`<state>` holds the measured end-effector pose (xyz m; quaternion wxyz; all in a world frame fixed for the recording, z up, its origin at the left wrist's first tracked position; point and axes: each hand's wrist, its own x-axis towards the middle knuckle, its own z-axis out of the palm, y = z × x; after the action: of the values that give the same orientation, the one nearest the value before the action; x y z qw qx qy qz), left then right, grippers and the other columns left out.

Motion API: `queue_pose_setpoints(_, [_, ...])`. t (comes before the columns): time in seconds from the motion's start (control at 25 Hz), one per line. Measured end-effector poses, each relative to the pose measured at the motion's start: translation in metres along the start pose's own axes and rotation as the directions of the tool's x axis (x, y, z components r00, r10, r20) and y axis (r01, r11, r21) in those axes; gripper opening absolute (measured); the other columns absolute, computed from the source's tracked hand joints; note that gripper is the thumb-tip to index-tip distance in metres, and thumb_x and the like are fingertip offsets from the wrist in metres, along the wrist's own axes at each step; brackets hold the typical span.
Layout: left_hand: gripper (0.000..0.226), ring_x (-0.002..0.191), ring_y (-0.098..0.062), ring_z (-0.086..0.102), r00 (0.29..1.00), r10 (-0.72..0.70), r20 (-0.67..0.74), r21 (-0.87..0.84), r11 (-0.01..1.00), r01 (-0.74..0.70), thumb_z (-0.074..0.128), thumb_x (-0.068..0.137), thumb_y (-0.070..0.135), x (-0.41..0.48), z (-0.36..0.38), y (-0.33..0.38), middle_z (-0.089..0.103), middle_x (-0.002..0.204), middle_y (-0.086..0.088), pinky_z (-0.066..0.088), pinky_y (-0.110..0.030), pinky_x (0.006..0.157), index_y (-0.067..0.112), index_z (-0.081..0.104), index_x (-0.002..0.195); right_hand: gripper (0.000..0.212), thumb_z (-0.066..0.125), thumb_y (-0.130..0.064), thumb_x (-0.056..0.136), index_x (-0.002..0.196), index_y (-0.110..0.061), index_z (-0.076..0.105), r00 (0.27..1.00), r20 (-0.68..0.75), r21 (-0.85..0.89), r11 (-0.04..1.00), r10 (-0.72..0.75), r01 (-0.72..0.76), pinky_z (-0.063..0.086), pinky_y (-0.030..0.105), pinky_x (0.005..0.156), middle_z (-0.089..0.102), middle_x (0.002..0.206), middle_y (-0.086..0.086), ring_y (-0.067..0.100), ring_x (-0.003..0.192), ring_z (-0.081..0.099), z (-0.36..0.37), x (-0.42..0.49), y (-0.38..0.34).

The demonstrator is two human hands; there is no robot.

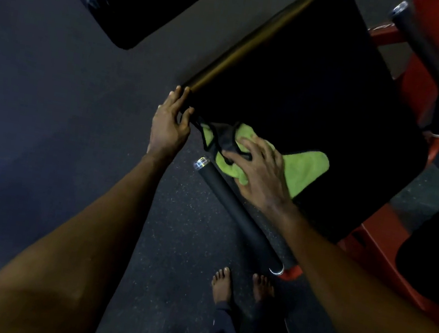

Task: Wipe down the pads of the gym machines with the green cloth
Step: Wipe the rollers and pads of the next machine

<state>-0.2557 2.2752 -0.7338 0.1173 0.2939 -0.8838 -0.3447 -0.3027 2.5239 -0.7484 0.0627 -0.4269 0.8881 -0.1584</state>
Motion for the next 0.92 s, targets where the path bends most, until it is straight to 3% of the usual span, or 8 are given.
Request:
queue_pose_setpoints(0.12, [0.063, 0.152, -0.016, 0.02, 0.999, -0.017, 0.034, 0.104, 0.995, 0.013, 0.054, 0.1, 0.045, -0.003, 0.001, 0.006, 0.028, 0.164, 0.0, 0.011, -0.045, 0.126, 0.022, 0.036, 0.155, 0.086, 0.092, -0.022, 0.063, 0.139, -0.039, 0.056, 1.0, 0.001, -0.021, 0.999, 0.025, -0.025, 0.042, 0.057, 0.105, 0.042, 0.153, -0.002, 0.031, 0.146, 0.033, 0.013, -0.07, 0.034])
queue_pose_setpoints(0.24, [0.082, 0.155, -0.021, 0.006, 0.997, -0.041, 0.065, 0.261, 0.965, 0.023, 0.05, 0.099, 0.054, -0.015, 0.012, 0.02, 0.009, 0.168, -0.007, 0.003, -0.045, 0.125, 0.012, 0.015, 0.16, 0.085, 0.092, -0.014, 0.06, 0.136, -0.035, 0.061, 0.998, -0.017, 0.018, 0.998, 0.062, -0.062, 0.045, 0.057, 0.103, 0.046, 0.15, 0.001, 0.035, 0.143, 0.039, 0.023, -0.124, 0.056])
queue_pose_setpoints(0.36, [0.095, 0.155, -0.027, -0.005, 0.987, -0.068, 0.145, 0.34, 0.94, 0.015, 0.049, 0.098, 0.057, -0.032, 0.025, 0.042, -0.006, 0.167, -0.015, -0.001, -0.044, 0.126, 0.004, -0.001, 0.159, 0.076, 0.088, -0.012, 0.063, 0.133, -0.031, 0.064, 0.993, -0.05, 0.081, 0.991, 0.111, -0.106, 0.036, 0.048, 0.11, 0.046, 0.15, 0.003, 0.034, 0.142, 0.038, 0.025, -0.139, 0.062])
queue_pose_setpoints(0.48, [0.113, 0.154, -0.031, -0.011, 0.966, -0.107, 0.236, 0.43, 0.903, -0.005, 0.057, 0.09, 0.063, -0.054, 0.038, 0.059, -0.016, 0.165, -0.017, -0.006, -0.042, 0.122, 0.001, -0.01, 0.157, 0.076, 0.087, -0.019, 0.064, 0.134, -0.033, 0.06, 0.988, -0.032, 0.103, 0.984, 0.149, -0.145, 0.039, 0.051, 0.108, 0.045, 0.15, 0.003, 0.034, 0.142, 0.038, 0.023, -0.144, 0.067])
queue_pose_setpoints(0.6, [0.12, 0.154, -0.031, -0.012, 0.942, -0.143, 0.303, 0.484, 0.875, -0.023, 0.061, 0.088, 0.064, -0.067, 0.045, 0.071, -0.018, 0.165, -0.019, -0.004, -0.043, 0.123, -0.001, -0.013, 0.156, 0.079, 0.089, -0.022, 0.064, 0.136, -0.033, 0.057, 0.971, -0.008, 0.161, 0.958, 0.24, -0.236, 0.04, 0.054, 0.106, 0.041, 0.15, 0.005, 0.034, 0.143, 0.035, 0.021, -0.162, 0.074])
queue_pose_setpoints(0.8, [0.121, 0.154, -0.031, -0.01, 0.95, -0.127, 0.284, 0.566, 0.822, -0.06, 0.056, 0.086, 0.071, -0.076, 0.052, 0.076, -0.016, 0.165, -0.019, -0.004, -0.042, 0.124, -0.001, -0.013, 0.156, 0.073, 0.084, -0.025, 0.07, 0.138, -0.028, 0.058, 0.936, 0.015, 0.22, 0.912, 0.351, -0.345, 0.039, 0.054, 0.105, 0.038, 0.153, 0.005, 0.033, 0.142, 0.036, 0.014, -0.165, 0.078])
queue_pose_setpoints(0.92, [0.121, 0.154, -0.03, -0.009, 0.951, -0.11, 0.287, 0.546, 0.835, -0.068, 0.058, 0.085, 0.07, -0.076, 0.048, 0.075, -0.015, 0.165, -0.018, -0.004, -0.041, 0.124, 0.001, -0.011, 0.157, 0.072, 0.084, -0.023, 0.073, 0.139, -0.028, 0.055, 0.865, 0.006, 0.283, 0.828, 0.502, -0.483, 0.039, 0.053, 0.104, 0.033, 0.155, 0.006, 0.035, 0.141, 0.035, 0.016, -0.175, 0.076])
